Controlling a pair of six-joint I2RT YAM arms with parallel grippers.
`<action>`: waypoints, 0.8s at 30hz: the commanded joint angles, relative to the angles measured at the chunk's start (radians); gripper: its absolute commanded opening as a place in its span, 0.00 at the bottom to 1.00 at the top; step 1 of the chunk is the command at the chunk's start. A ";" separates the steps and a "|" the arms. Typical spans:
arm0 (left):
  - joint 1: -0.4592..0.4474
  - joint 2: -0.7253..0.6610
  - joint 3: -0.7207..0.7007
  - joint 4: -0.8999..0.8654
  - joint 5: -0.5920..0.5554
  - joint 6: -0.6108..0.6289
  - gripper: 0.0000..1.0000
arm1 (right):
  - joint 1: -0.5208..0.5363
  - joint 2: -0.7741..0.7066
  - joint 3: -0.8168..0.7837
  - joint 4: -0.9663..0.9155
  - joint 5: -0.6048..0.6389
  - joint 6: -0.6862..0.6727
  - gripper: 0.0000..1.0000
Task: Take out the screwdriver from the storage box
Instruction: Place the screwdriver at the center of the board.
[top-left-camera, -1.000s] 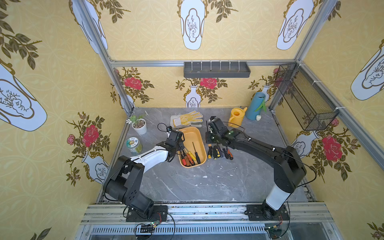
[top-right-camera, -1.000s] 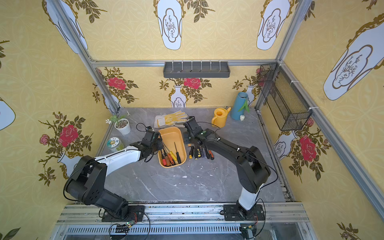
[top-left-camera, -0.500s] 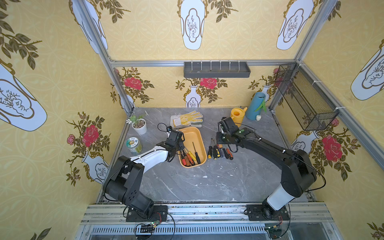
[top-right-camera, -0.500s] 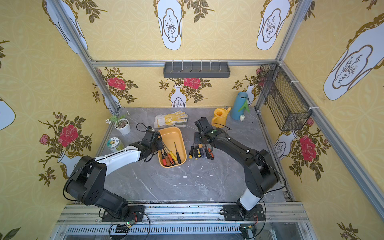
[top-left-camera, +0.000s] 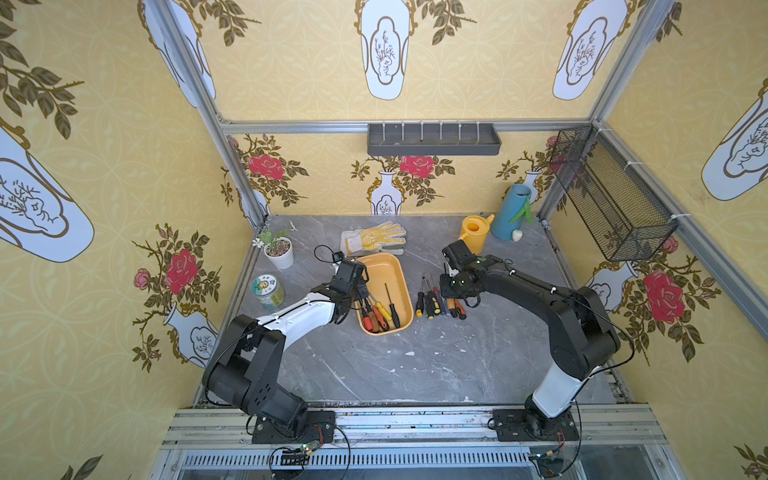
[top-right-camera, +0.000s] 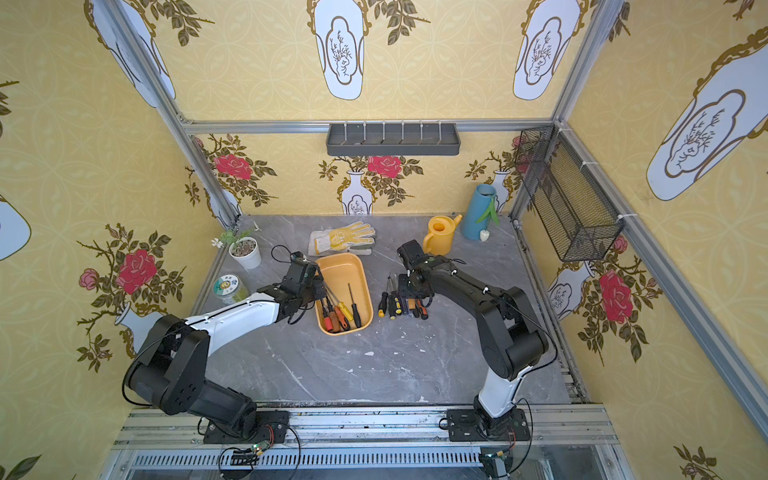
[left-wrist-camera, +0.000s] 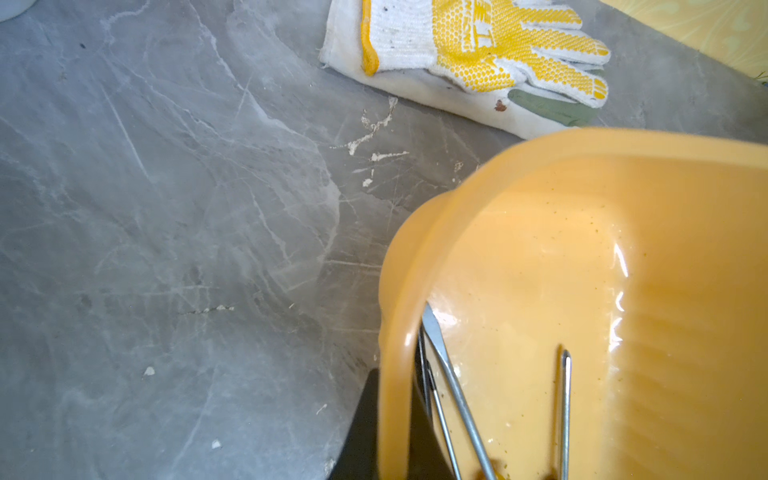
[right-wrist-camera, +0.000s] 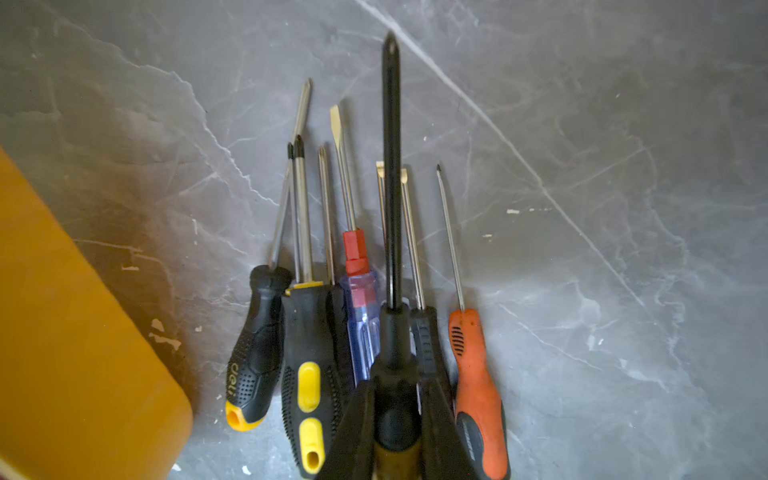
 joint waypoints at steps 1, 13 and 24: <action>0.002 0.002 -0.003 0.028 0.009 0.002 0.00 | 0.001 0.027 0.001 0.004 -0.037 -0.013 0.00; 0.002 0.011 0.001 0.029 0.014 -0.001 0.00 | 0.000 0.104 0.022 -0.003 -0.043 -0.011 0.00; 0.002 0.014 0.003 0.028 0.017 -0.003 0.00 | 0.000 0.114 0.022 -0.007 -0.039 -0.005 0.21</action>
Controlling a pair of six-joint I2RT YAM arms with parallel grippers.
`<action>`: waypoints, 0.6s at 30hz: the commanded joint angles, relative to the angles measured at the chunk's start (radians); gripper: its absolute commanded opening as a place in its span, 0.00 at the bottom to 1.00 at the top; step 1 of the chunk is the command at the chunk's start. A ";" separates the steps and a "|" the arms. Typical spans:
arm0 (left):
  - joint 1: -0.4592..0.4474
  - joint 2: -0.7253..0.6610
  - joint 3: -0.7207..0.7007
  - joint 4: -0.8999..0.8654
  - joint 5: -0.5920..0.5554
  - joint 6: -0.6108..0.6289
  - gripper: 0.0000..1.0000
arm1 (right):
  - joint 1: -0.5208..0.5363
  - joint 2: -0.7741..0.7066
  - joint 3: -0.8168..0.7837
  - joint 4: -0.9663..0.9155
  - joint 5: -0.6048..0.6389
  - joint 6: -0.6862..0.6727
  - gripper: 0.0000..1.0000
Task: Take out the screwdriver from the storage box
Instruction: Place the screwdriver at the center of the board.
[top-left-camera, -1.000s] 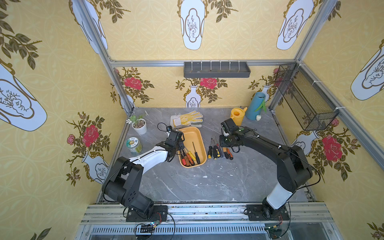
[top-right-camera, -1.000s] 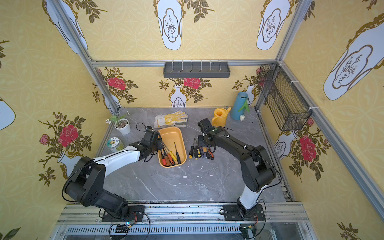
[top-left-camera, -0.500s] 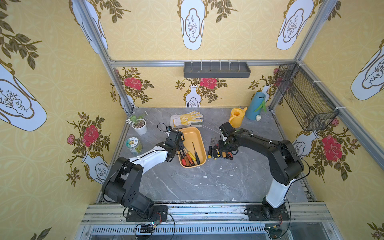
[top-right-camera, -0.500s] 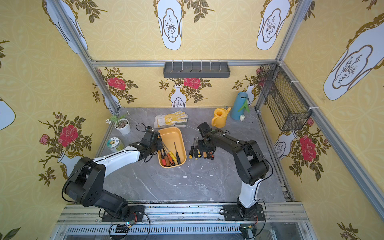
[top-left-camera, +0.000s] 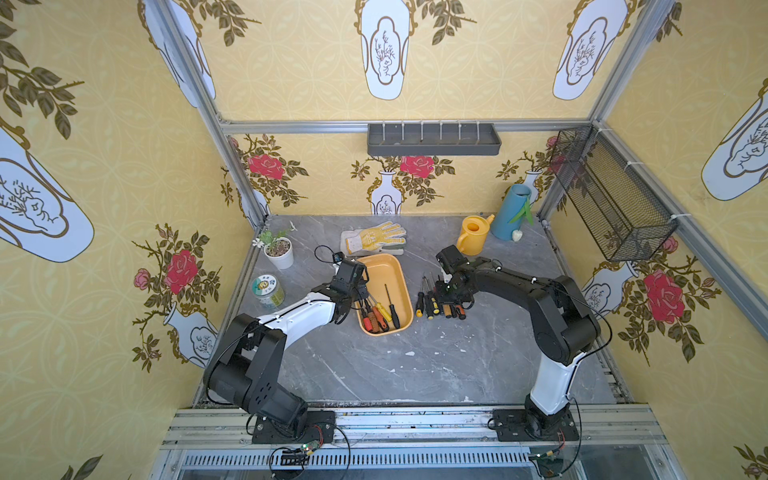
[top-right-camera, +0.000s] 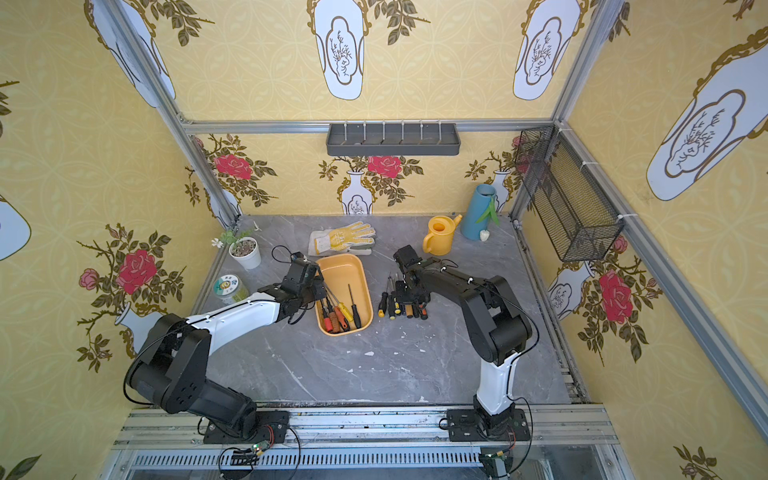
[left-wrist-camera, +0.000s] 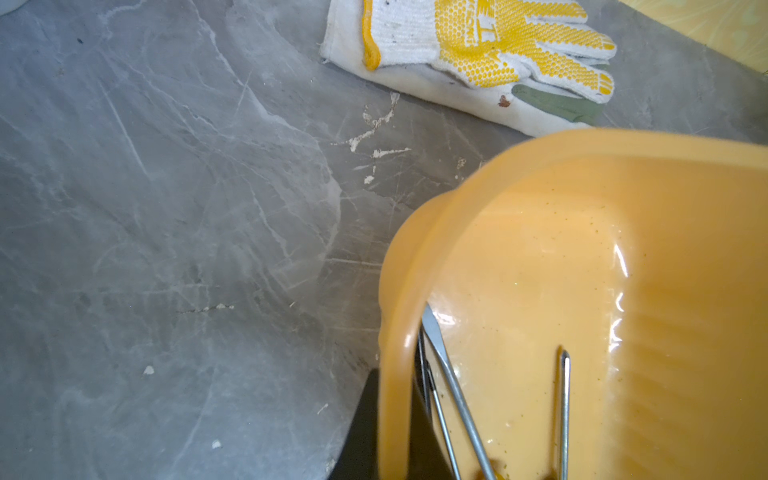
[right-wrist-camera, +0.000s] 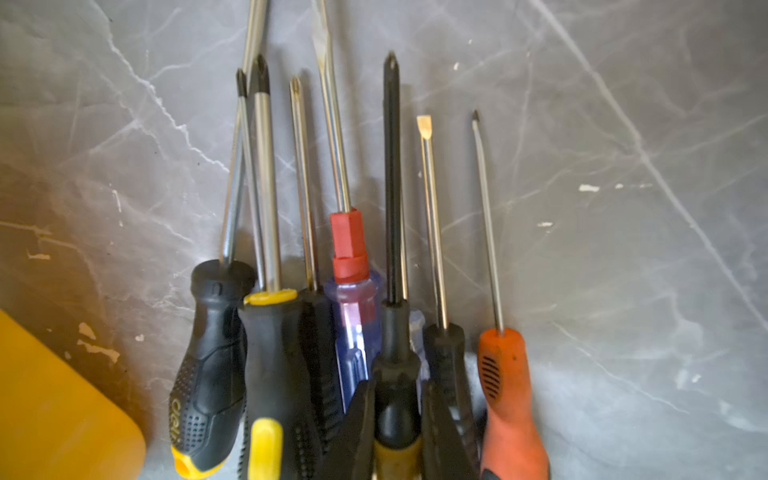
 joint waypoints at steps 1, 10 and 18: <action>0.002 0.006 -0.001 0.031 0.016 -0.003 0.00 | 0.000 0.003 0.001 -0.007 0.010 0.004 0.22; 0.002 0.008 -0.002 0.030 0.017 -0.005 0.00 | 0.001 -0.021 0.002 -0.007 0.017 0.007 0.39; 0.001 0.008 -0.004 0.031 0.017 -0.007 0.00 | 0.003 -0.050 0.002 0.000 0.029 0.008 0.42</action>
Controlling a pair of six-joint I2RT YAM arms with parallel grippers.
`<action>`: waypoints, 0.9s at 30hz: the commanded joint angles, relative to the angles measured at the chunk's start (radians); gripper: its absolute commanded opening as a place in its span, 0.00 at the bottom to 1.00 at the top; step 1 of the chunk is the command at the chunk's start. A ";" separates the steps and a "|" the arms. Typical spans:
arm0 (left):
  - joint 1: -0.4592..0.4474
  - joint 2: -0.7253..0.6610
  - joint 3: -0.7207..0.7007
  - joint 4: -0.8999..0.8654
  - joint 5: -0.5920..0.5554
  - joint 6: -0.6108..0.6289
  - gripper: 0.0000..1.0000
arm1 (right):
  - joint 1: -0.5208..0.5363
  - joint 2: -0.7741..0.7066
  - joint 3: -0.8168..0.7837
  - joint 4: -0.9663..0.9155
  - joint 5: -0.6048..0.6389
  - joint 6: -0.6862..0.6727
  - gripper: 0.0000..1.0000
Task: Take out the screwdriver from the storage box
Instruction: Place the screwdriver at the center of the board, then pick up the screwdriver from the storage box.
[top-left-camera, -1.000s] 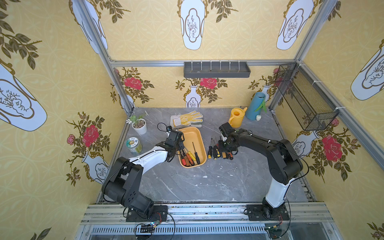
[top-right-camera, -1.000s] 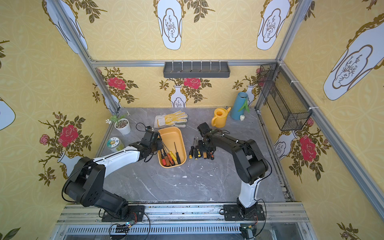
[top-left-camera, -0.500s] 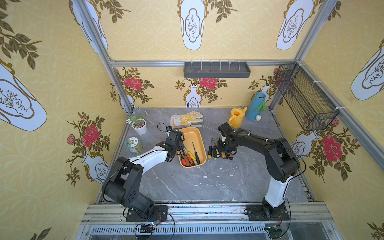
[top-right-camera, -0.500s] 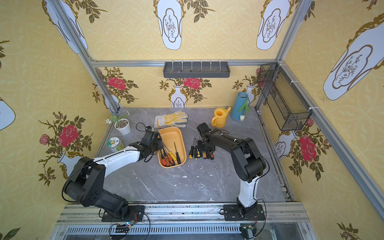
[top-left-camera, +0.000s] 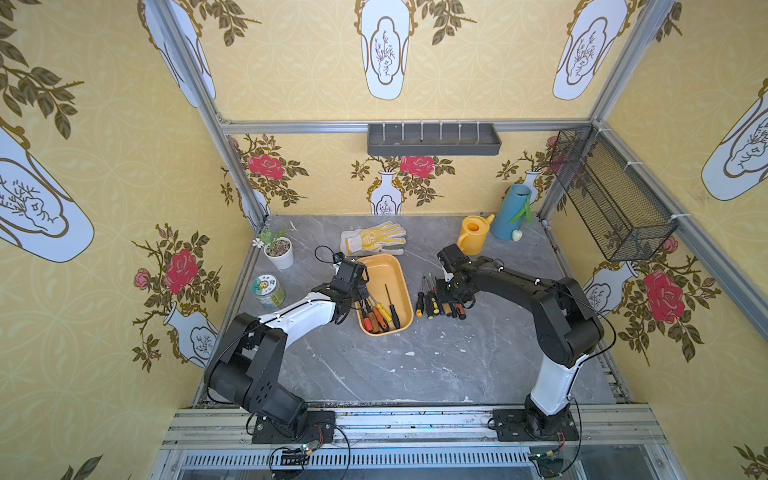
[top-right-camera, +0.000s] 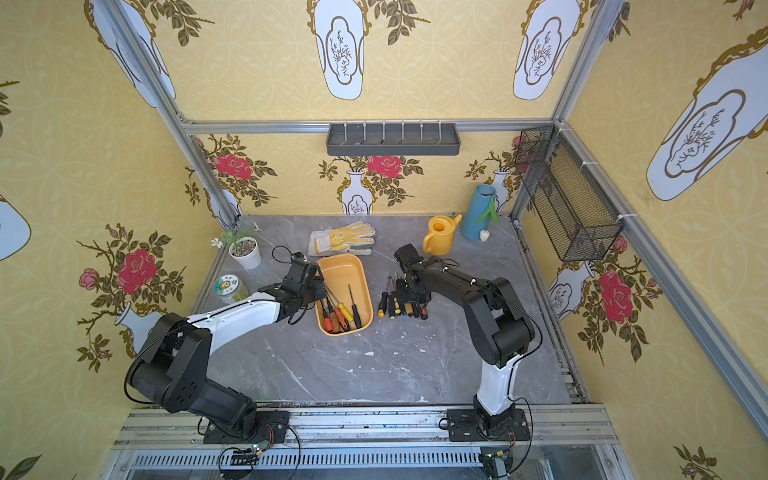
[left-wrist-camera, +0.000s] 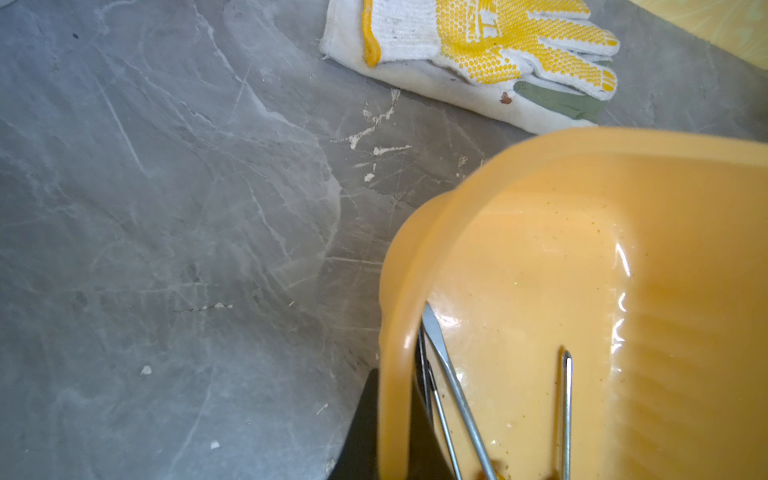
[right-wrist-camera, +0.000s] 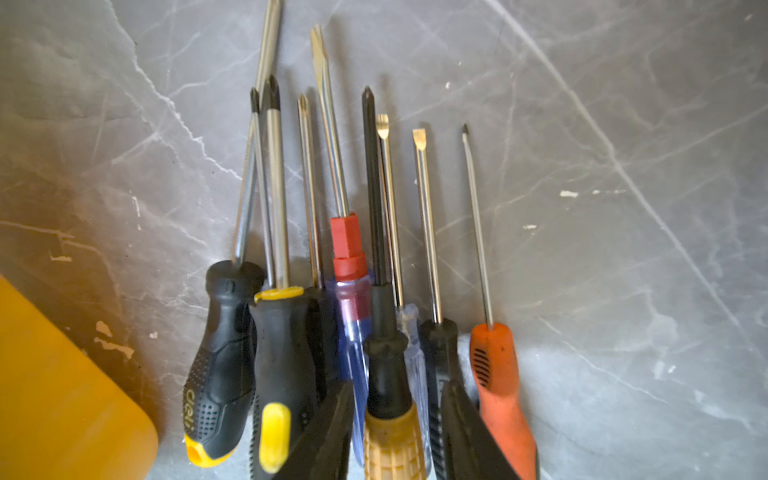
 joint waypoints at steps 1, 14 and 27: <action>0.000 0.004 -0.003 0.030 0.014 -0.006 0.00 | 0.004 -0.024 0.002 0.012 0.018 0.006 0.42; 0.001 0.008 0.003 0.030 0.017 -0.004 0.00 | 0.122 -0.124 0.042 0.092 0.089 -0.074 0.47; 0.001 0.010 0.002 0.031 0.014 -0.006 0.00 | 0.258 -0.106 0.083 0.189 -0.002 -0.163 0.55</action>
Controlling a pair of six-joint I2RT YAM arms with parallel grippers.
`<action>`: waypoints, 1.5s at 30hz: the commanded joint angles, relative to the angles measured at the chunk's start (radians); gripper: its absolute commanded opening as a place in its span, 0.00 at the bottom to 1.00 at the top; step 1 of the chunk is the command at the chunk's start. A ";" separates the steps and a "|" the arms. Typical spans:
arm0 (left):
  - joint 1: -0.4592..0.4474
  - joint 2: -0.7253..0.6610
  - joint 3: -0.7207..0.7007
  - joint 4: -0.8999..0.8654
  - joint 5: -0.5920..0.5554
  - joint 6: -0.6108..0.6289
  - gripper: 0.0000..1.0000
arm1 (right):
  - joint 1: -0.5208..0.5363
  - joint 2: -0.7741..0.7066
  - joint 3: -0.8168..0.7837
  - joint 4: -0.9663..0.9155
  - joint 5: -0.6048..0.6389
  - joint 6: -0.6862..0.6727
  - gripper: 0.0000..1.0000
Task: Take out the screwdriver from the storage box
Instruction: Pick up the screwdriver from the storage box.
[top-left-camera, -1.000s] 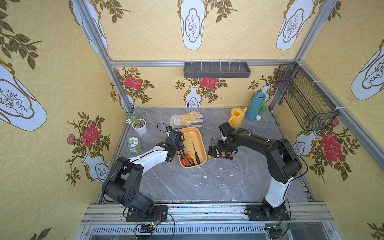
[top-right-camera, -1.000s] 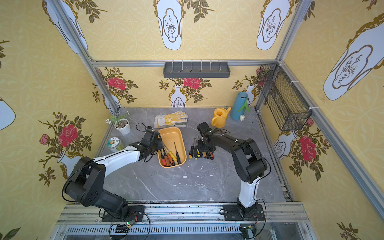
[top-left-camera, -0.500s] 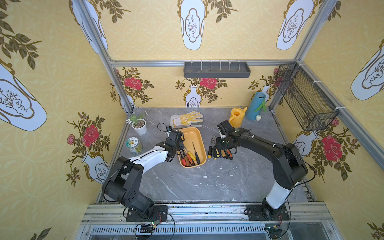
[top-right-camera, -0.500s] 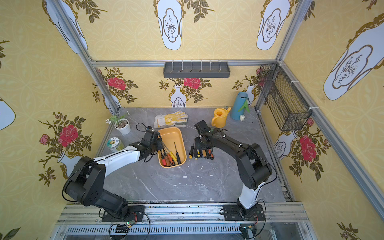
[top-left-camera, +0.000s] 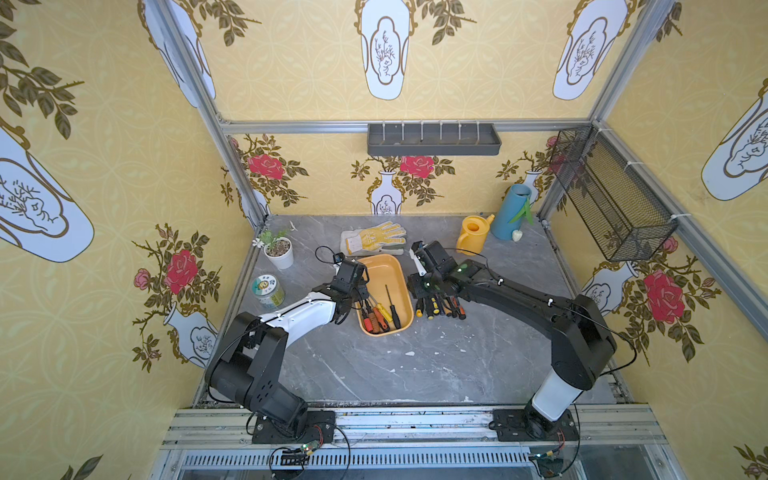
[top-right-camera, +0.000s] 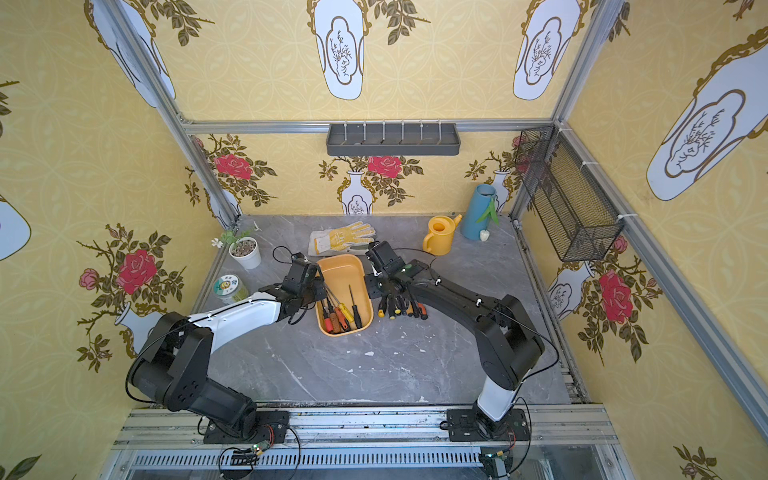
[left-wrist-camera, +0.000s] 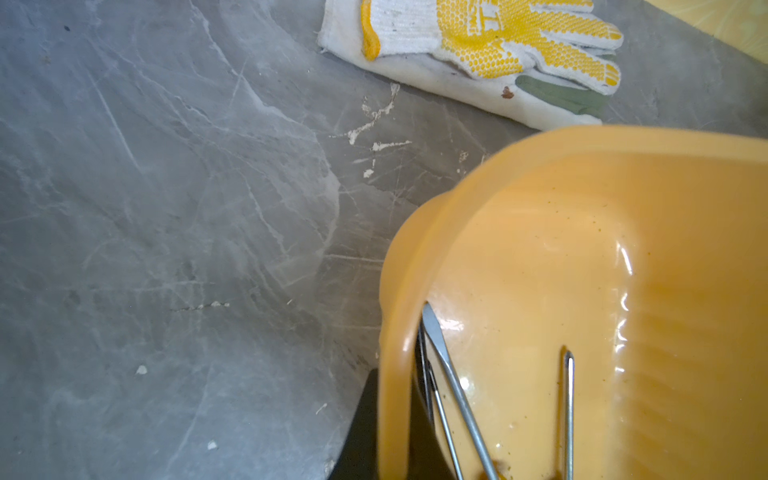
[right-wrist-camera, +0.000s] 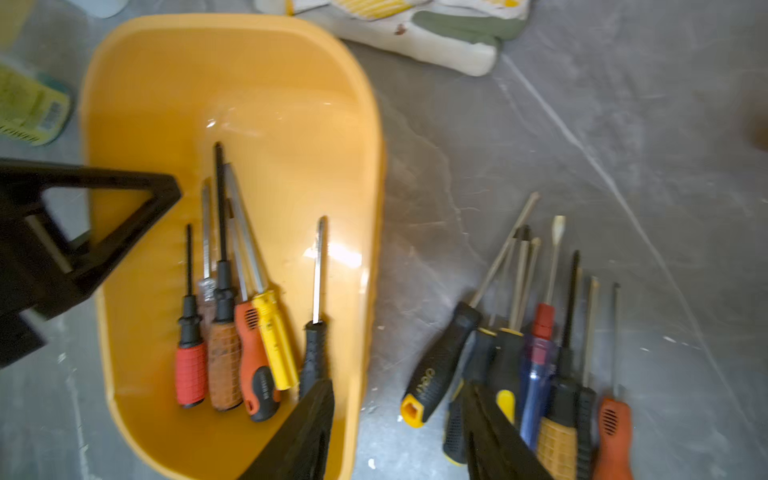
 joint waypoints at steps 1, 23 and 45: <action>0.002 0.003 0.002 0.030 0.007 -0.006 0.00 | 0.026 0.021 0.015 0.053 -0.048 -0.022 0.55; 0.001 -0.005 -0.007 0.033 0.008 -0.008 0.00 | 0.147 0.273 0.173 -0.051 -0.018 0.098 0.40; 0.001 0.004 -0.003 0.036 0.011 -0.006 0.00 | 0.146 0.380 0.256 -0.154 0.079 0.168 0.33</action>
